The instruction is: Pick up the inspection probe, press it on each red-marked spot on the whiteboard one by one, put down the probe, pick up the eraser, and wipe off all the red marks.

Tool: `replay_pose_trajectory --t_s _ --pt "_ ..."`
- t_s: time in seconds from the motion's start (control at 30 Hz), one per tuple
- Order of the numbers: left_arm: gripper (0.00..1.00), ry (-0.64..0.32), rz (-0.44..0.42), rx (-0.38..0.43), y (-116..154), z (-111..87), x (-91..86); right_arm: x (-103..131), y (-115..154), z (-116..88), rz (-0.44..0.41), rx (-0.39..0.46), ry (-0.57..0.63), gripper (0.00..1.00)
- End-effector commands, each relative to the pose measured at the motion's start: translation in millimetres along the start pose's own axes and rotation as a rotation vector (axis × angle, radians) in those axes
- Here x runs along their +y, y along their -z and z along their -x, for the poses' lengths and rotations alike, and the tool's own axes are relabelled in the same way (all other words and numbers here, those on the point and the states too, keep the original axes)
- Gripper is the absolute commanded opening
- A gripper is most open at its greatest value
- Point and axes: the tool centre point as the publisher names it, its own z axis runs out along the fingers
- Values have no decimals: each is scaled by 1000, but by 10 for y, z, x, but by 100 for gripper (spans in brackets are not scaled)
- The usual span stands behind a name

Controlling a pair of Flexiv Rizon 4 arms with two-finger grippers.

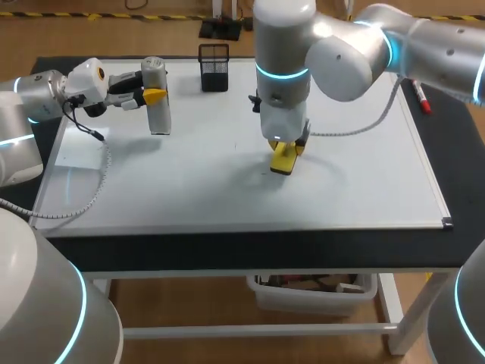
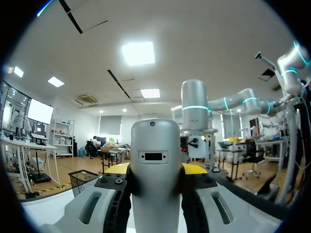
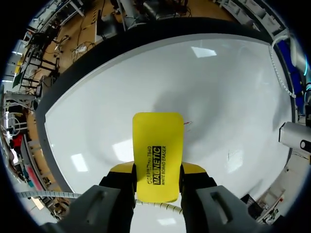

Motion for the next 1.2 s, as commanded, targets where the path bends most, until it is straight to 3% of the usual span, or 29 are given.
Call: replay_pose_trajectory --t_s 0.03,0.73,1.2 --pt "0 1 -1 4 4 9 -6 -68 57 18 11 -2 18 0" --pt "0 1 -1 4 4 9 -6 -101 83 36 21 -14 34 0" --pt "0 1 -1 4 4 9 -6 -768 129 17 -3 -5 140 0"
